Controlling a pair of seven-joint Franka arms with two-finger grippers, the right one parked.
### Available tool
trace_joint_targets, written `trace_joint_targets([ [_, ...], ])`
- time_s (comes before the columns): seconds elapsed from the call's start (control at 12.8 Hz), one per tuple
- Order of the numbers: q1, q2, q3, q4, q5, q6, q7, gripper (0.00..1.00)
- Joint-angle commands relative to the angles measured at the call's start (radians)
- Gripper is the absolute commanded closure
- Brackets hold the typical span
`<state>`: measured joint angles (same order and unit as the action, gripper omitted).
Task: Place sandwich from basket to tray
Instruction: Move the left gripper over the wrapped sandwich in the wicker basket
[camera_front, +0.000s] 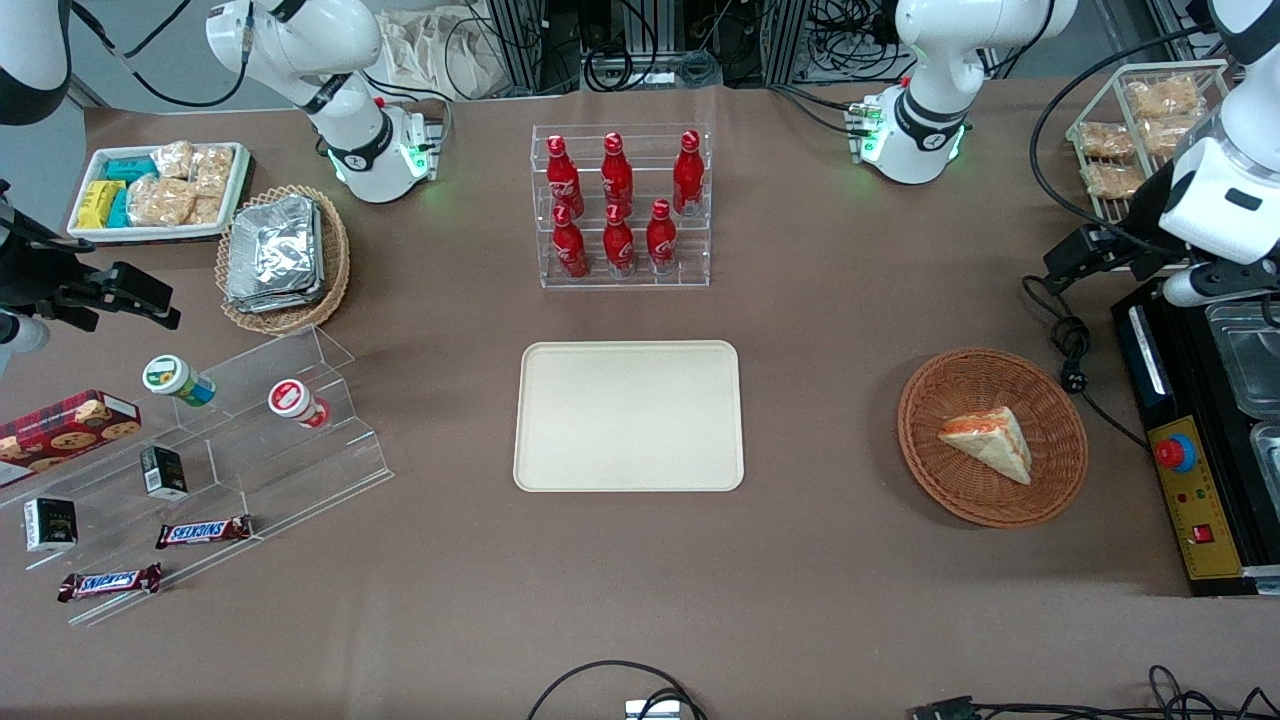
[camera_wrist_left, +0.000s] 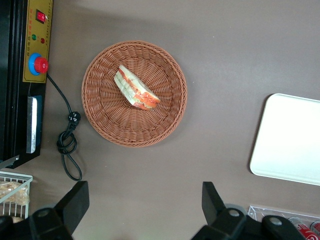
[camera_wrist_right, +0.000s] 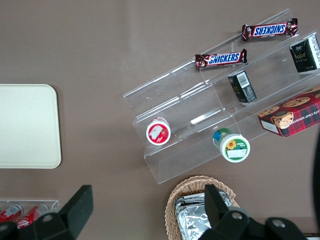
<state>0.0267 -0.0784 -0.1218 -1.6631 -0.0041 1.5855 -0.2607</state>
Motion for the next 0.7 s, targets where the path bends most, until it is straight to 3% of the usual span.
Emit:
trace_joint_targets([
  [0.0, 0.021, -0.011, -0.024, 0.005, 0.015, -0.022, 0.018, 0.0],
  [0.62, 0.021, 0.002, -0.019, -0.04, 0.05, 0.076, 0.009, 0.0],
])
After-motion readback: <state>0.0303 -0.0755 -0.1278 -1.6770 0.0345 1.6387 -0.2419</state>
